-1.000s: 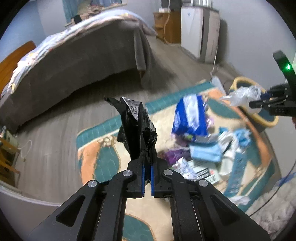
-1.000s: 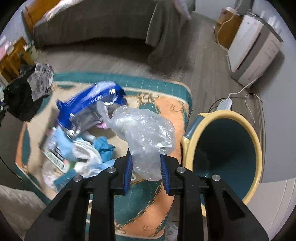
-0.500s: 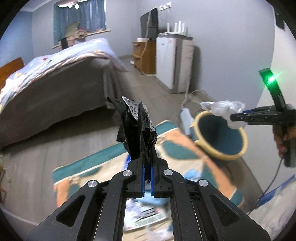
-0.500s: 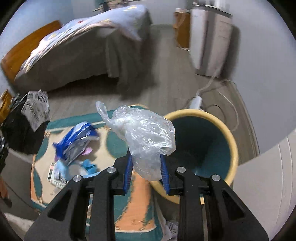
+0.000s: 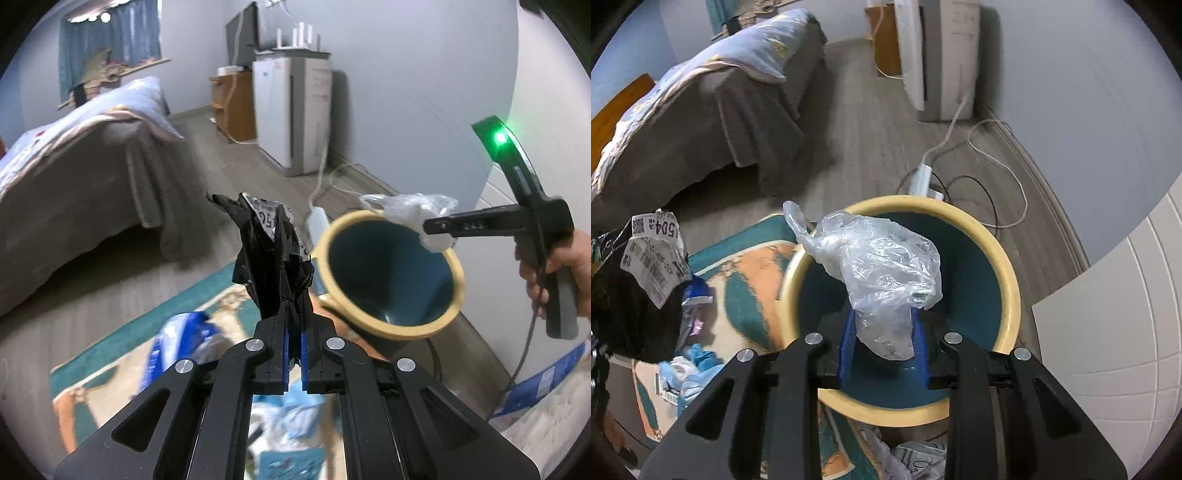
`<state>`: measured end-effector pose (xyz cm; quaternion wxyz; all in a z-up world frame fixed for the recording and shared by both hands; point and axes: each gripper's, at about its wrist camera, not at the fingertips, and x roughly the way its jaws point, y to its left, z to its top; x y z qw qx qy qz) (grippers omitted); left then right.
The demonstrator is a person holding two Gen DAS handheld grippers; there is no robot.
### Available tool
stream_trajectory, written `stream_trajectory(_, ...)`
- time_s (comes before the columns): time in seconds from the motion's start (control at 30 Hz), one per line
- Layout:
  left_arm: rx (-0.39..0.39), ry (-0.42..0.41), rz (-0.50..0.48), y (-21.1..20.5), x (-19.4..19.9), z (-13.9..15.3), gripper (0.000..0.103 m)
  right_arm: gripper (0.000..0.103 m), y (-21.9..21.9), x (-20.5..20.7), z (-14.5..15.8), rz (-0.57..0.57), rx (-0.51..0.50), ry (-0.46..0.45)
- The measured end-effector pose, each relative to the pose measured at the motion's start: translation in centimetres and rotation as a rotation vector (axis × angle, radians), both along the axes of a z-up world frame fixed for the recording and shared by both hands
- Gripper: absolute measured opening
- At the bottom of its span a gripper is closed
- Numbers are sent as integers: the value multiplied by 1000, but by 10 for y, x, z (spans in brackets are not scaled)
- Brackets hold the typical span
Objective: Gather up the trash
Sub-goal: 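Carry the clear plastic bag over the bin and open the right gripper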
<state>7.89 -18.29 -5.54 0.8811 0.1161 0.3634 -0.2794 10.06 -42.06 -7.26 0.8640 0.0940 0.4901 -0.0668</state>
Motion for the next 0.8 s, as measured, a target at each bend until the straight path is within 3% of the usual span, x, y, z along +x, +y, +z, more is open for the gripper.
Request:
stream_trajectory(0.27,-1,61,-92,-51,2,-27,5,26,-23,4,-31,-48,4,78)
stream_trajectory(0.53,-15,70,-146,-88,1,-40,7,30,-38,0,-39,-93,16,101)
stream_trajectory(0.6,-13,77,-141,-92,2,-44,16,40,-40,-1,-38,-97,15,95)
stream_trajectory(0.67,-19,83,-134,-92,2,-45,45,44,-40,-2,-37,-93,9,90)
stream_trajectory(0.8,-13,61,-112,-84,1,-40,65,56,-42,-2,-37,-94,2,88)
